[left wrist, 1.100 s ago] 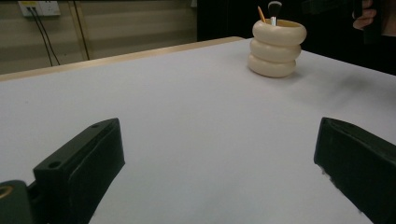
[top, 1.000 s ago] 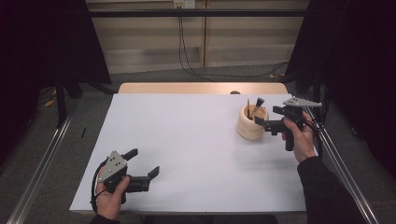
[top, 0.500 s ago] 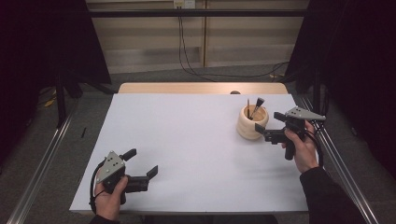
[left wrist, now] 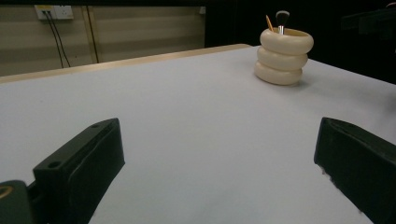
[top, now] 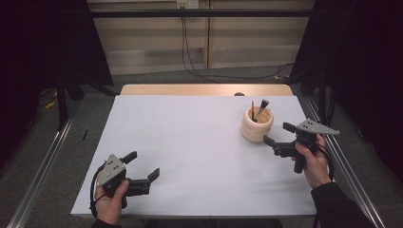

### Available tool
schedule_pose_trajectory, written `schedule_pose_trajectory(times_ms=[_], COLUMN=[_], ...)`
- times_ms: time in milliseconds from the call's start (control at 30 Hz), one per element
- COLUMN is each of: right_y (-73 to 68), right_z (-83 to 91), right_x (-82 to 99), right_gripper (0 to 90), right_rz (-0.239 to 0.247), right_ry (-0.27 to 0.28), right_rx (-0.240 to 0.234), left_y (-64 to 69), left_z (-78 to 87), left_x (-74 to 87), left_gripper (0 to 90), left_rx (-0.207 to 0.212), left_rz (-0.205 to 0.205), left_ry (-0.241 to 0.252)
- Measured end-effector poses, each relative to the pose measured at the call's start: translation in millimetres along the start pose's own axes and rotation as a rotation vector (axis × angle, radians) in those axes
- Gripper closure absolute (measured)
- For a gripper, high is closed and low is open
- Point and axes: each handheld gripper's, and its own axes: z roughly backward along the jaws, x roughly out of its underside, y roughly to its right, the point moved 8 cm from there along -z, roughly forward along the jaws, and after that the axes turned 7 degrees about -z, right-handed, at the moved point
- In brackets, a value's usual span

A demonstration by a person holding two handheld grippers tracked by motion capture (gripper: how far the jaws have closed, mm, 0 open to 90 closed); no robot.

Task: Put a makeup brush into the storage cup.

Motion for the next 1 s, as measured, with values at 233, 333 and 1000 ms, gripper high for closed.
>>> schedule_pose_trajectory(times_ms=[233, 333, 1000], right_y=[-7.0, -12.9, -19.3], right_z=[13.4, 18.8, 58.9], right_x=[15.3, 19.5, 46.9], right_gripper=[0.7, 0.8, 1.0], right_rz=[-0.016, -0.017, -0.027], right_ry=[0.006, 0.019, 0.049], right_rx=[-0.006, -0.018, -0.008], left_y=[0.2, 0.5, 0.0], left_z=[1.8, 2.2, 6.8], left_x=[-0.6, -0.7, -0.4], left_gripper=[1.3, 1.3, 1.1], left_rx=[0.001, 0.003, -0.011], left_rz=[0.004, -0.002, -0.007], left_ry=[0.007, 0.008, 0.008])
